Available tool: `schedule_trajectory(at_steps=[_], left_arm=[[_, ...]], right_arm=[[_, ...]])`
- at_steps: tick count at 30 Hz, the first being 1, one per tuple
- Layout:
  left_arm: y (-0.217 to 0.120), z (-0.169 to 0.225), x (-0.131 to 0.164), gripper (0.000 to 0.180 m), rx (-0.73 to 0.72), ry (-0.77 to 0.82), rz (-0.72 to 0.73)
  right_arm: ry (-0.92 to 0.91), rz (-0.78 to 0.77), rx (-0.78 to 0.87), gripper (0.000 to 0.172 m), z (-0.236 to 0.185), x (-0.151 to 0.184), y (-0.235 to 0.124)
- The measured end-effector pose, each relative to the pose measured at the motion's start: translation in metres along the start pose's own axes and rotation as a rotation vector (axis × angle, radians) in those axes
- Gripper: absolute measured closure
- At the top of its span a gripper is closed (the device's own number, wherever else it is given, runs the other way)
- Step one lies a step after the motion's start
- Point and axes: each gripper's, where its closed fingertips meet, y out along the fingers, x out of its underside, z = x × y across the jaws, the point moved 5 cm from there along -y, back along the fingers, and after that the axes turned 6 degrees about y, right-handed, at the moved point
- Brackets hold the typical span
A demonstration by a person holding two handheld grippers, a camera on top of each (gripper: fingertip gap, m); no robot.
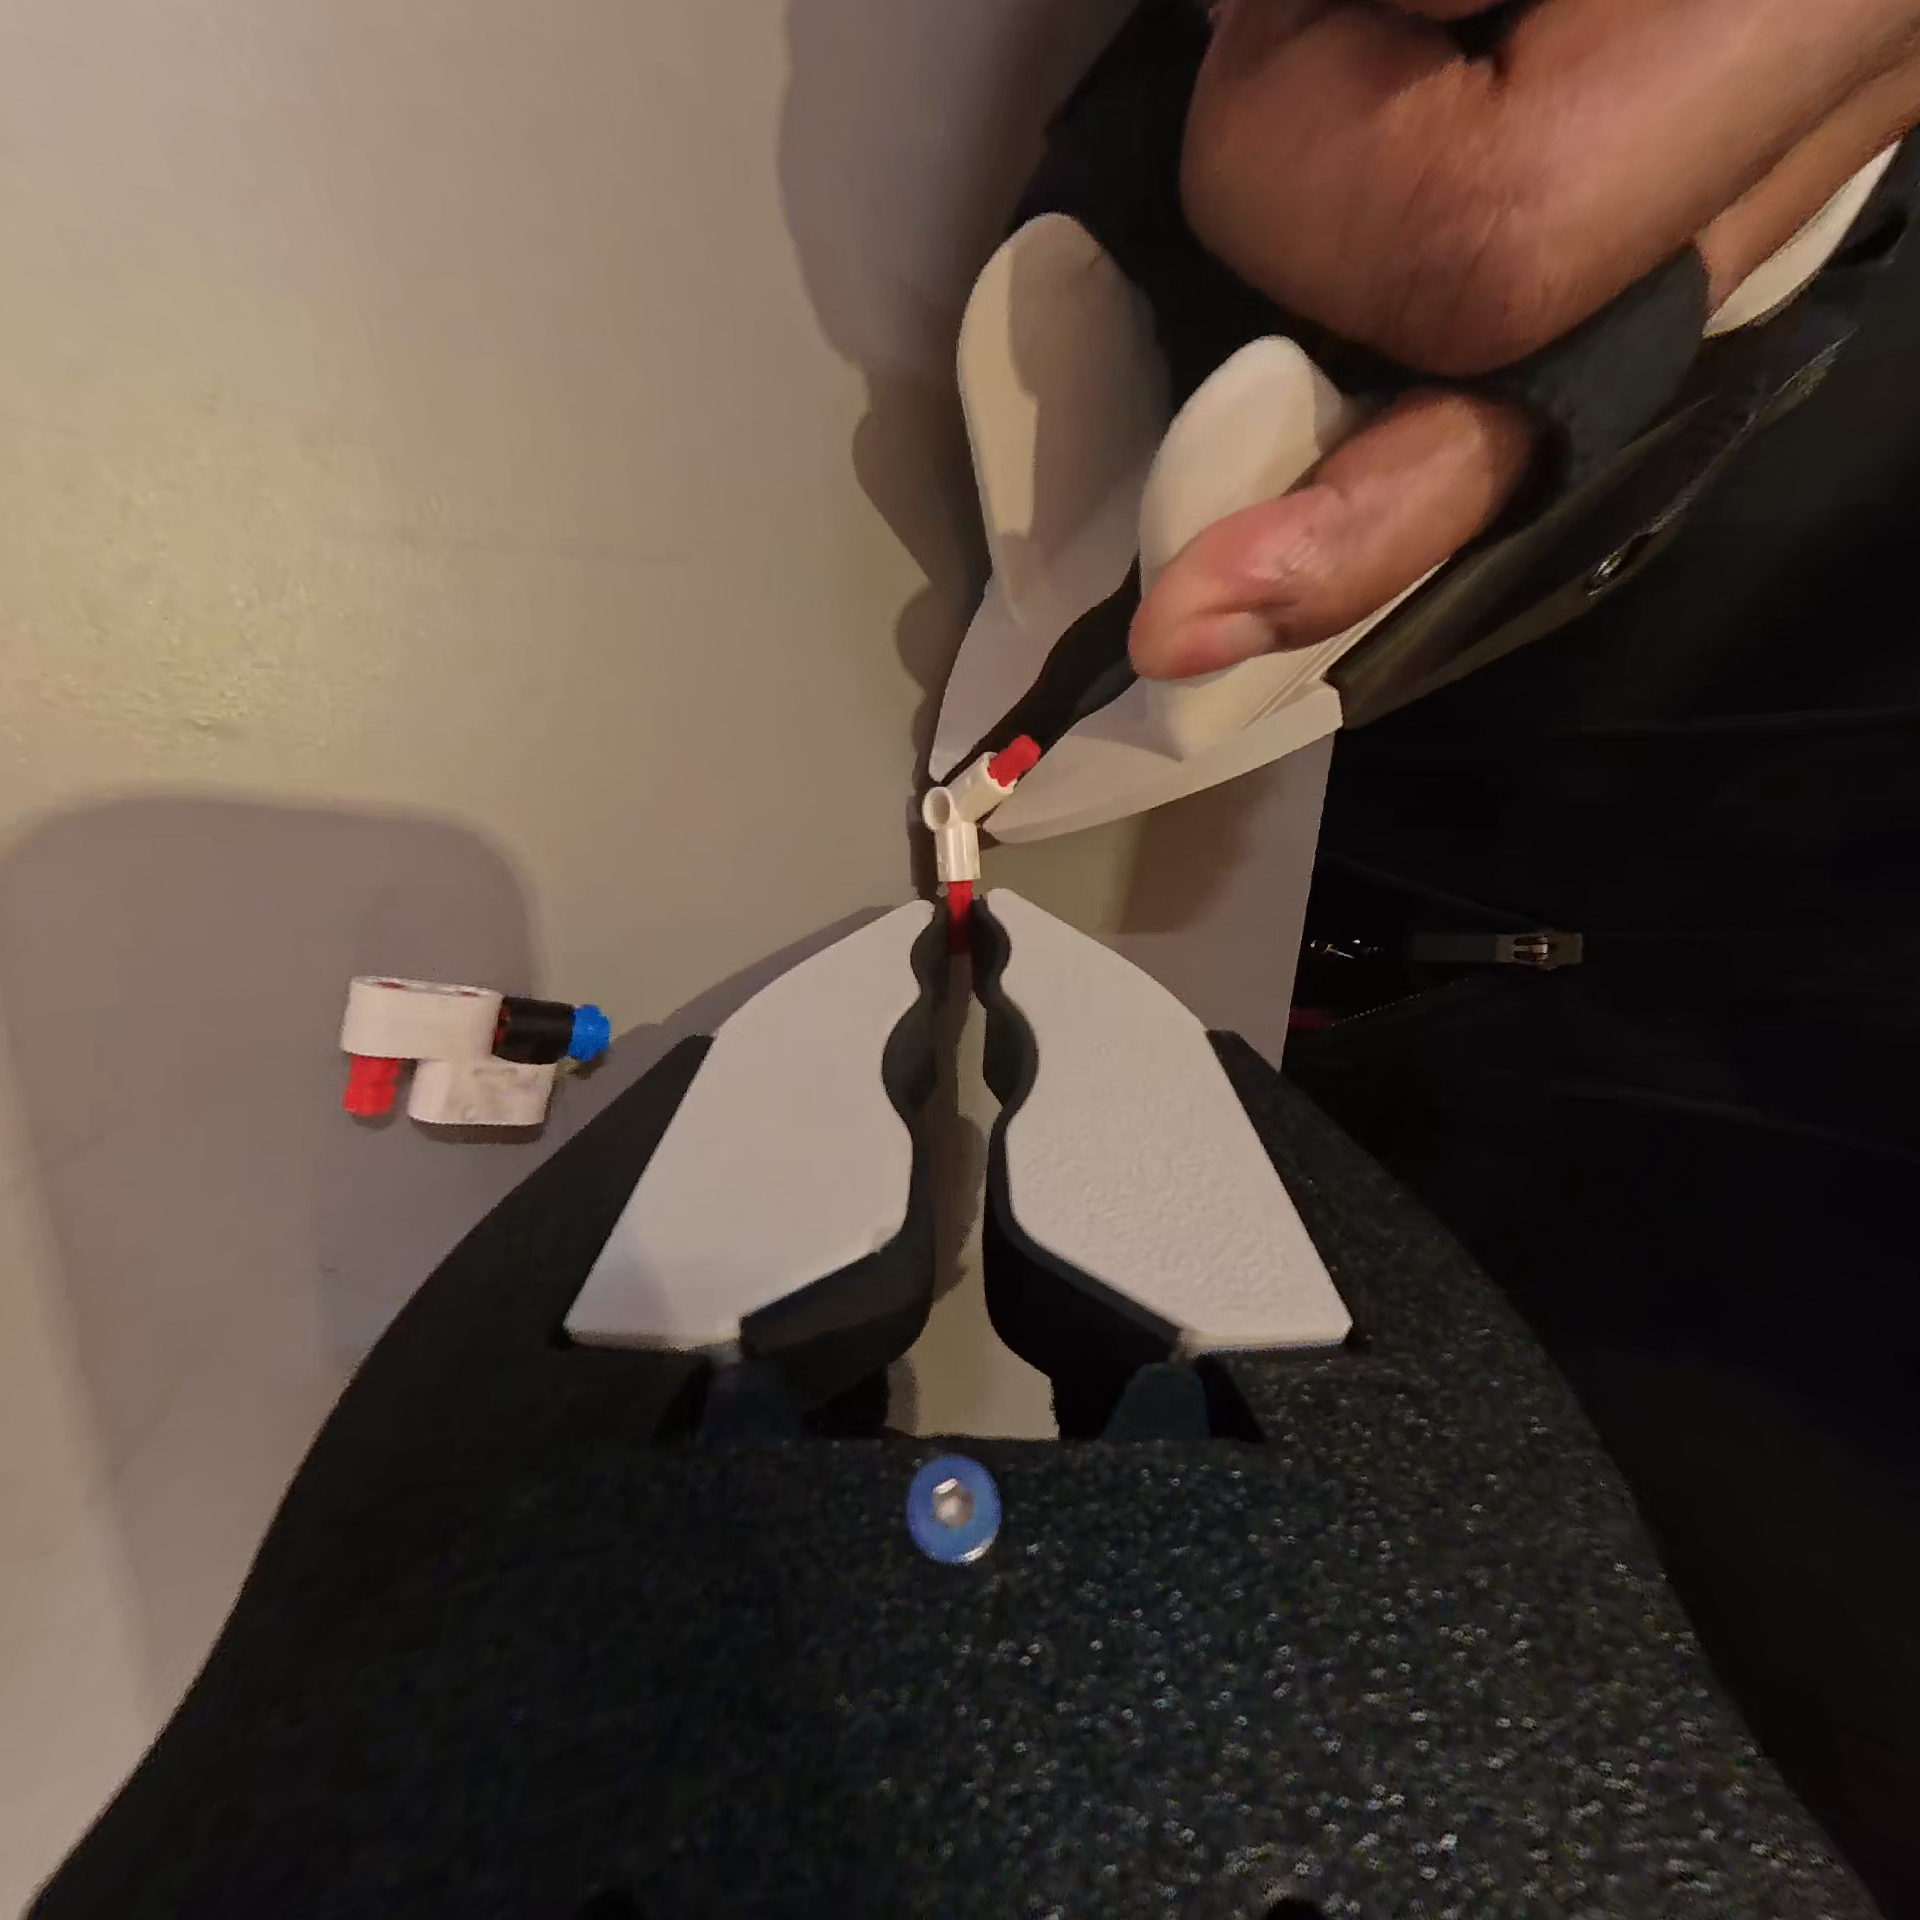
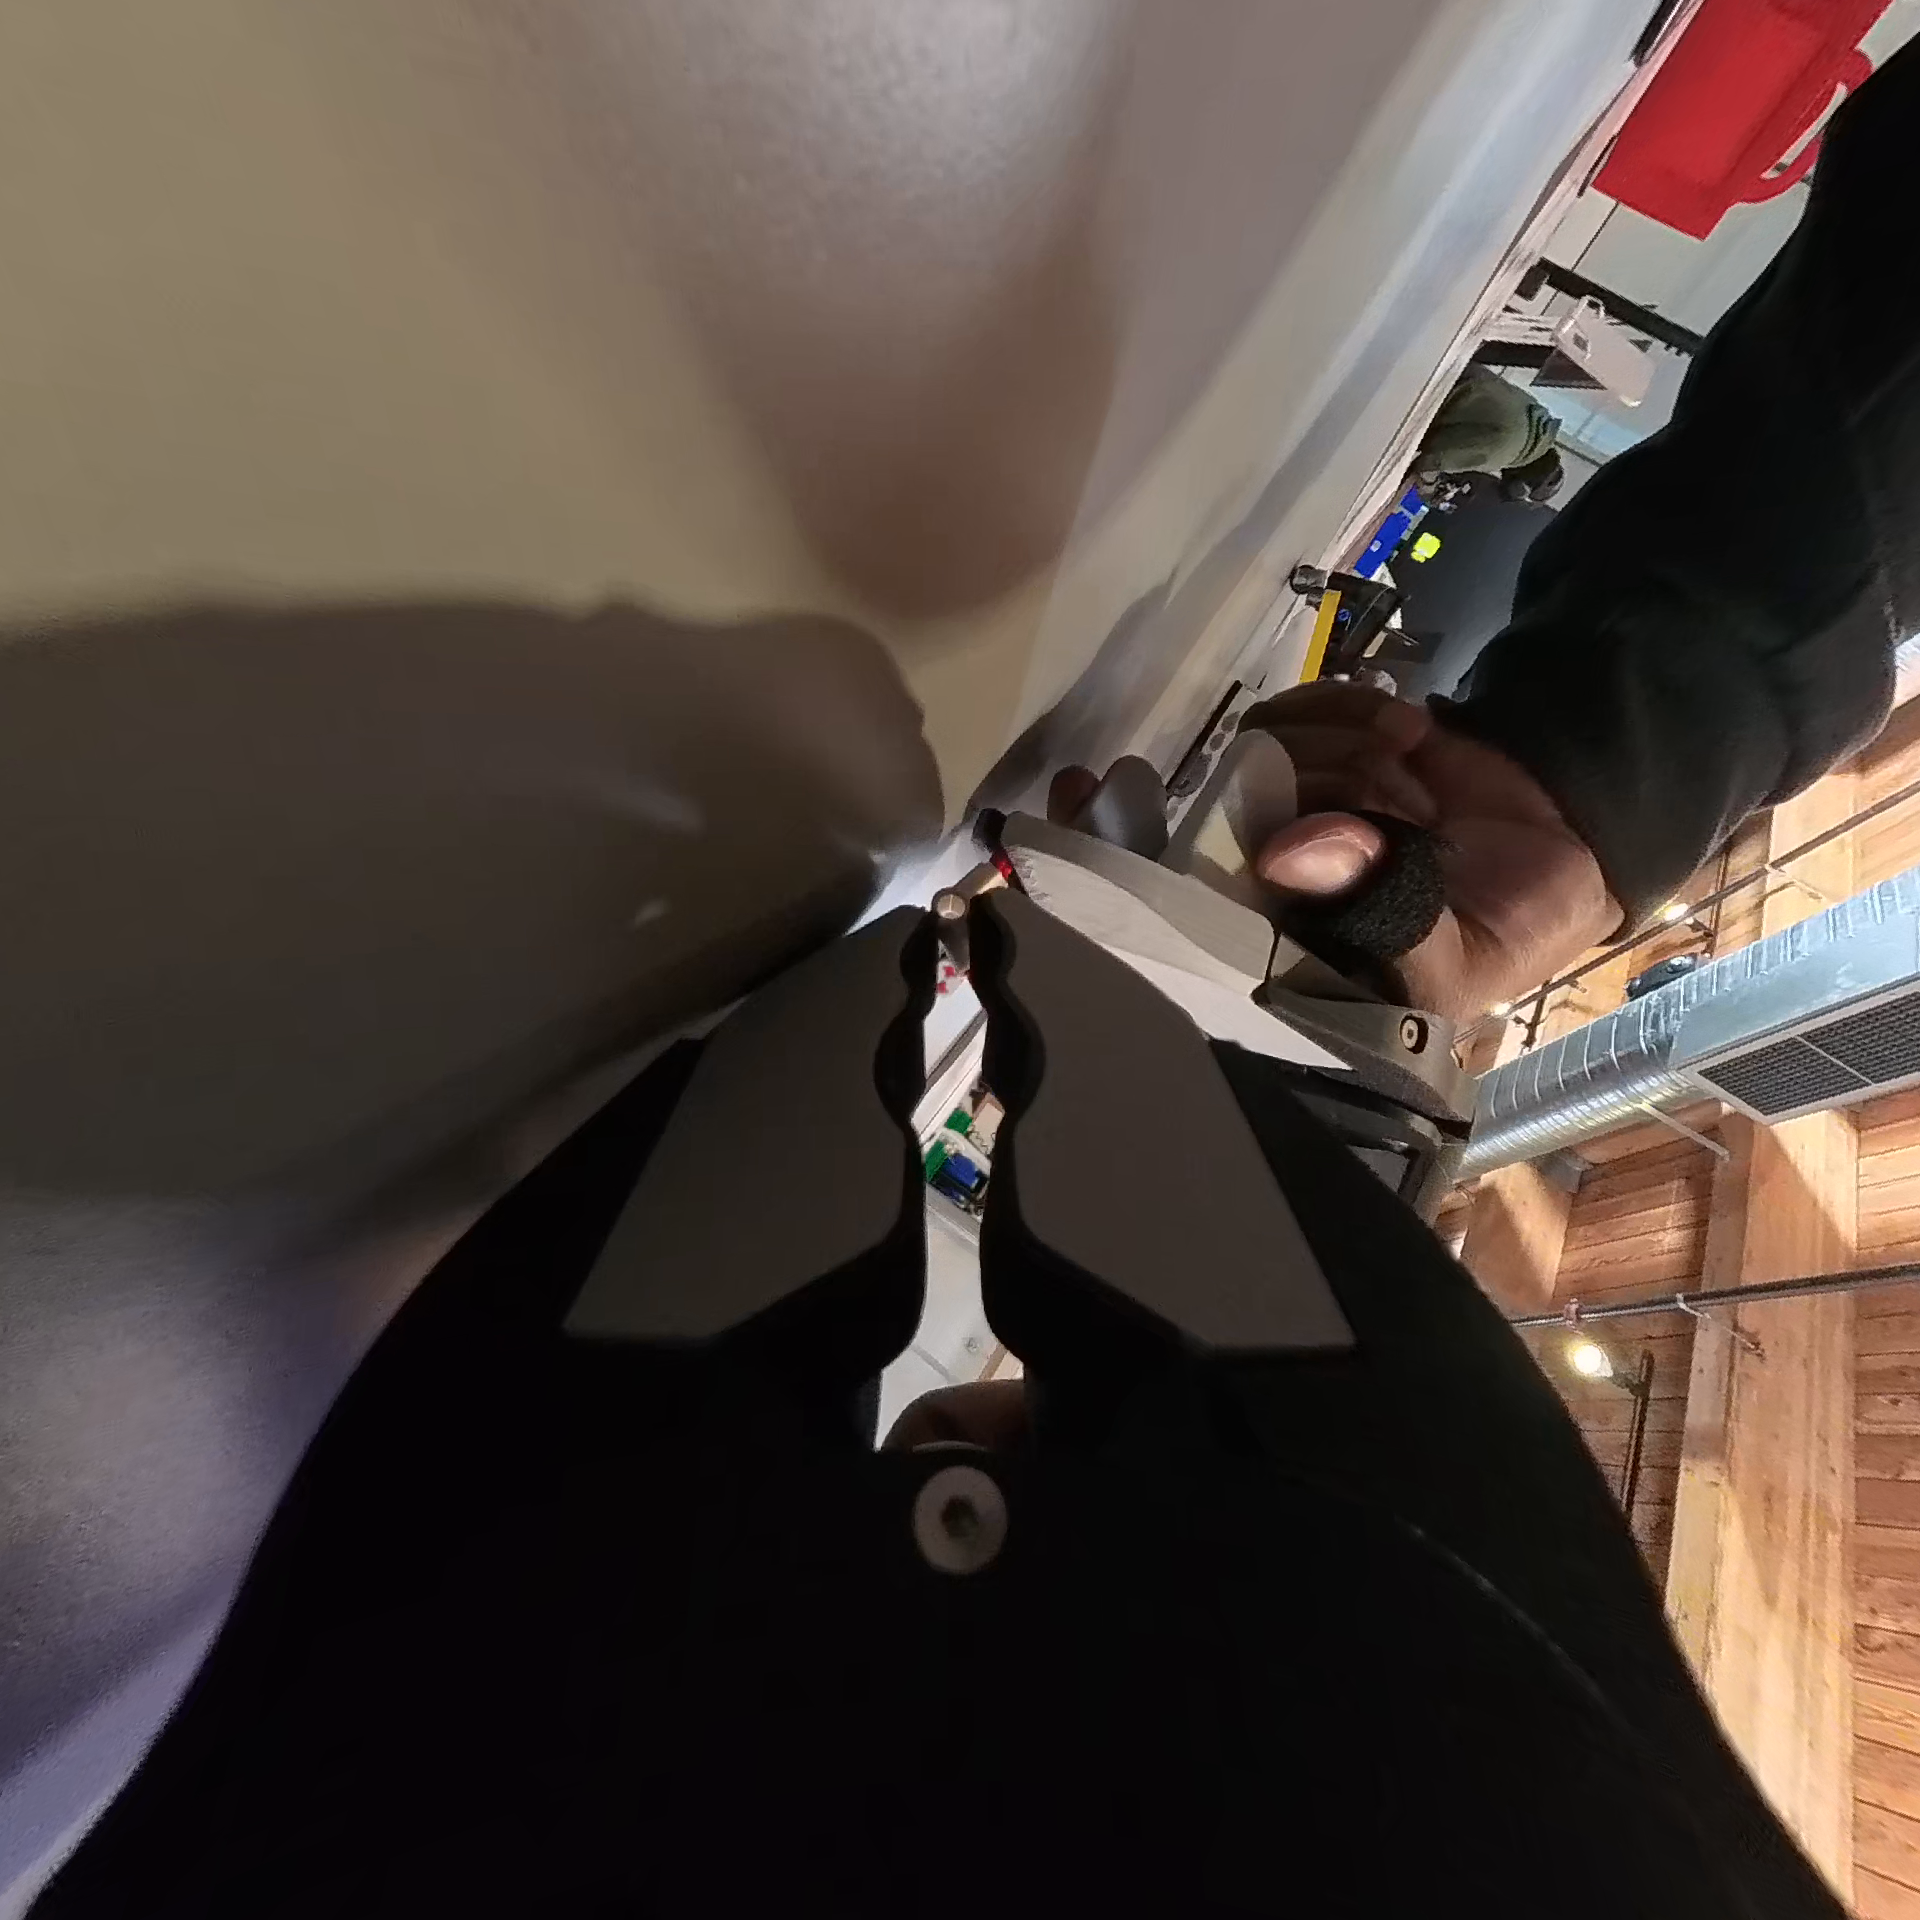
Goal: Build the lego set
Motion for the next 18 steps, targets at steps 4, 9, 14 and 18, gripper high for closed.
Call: schedule_trajectory(at_steps=[4, 9, 14, 18], left_arm=[[-0.002, -0.001, 0.000, 0.177, -0.012, 0.023, 0.047], [-0.005, -0.005, 0.001, 0.177, -0.027, 0.009, 0.175], [-0.008, -0.004, 0.003, 0.177, -0.054, 0.008, 0.258], [-0.010, -0.004, 0.003, 0.177, -0.076, 0.016, 0.304]], right_arm=[[0.046, 0.002, 0.008, 0.165, 0.000, 0.003, -0.001], [0.092, -0.028, 0.063, 0.163, -0.001, 0.012, 0.000], [0.108, -0.040, 0.117, 0.161, 0.001, 0.016, 0.001], [0.122, -0.048, 0.149, 0.161, 0.002, 0.018, 0.001]])
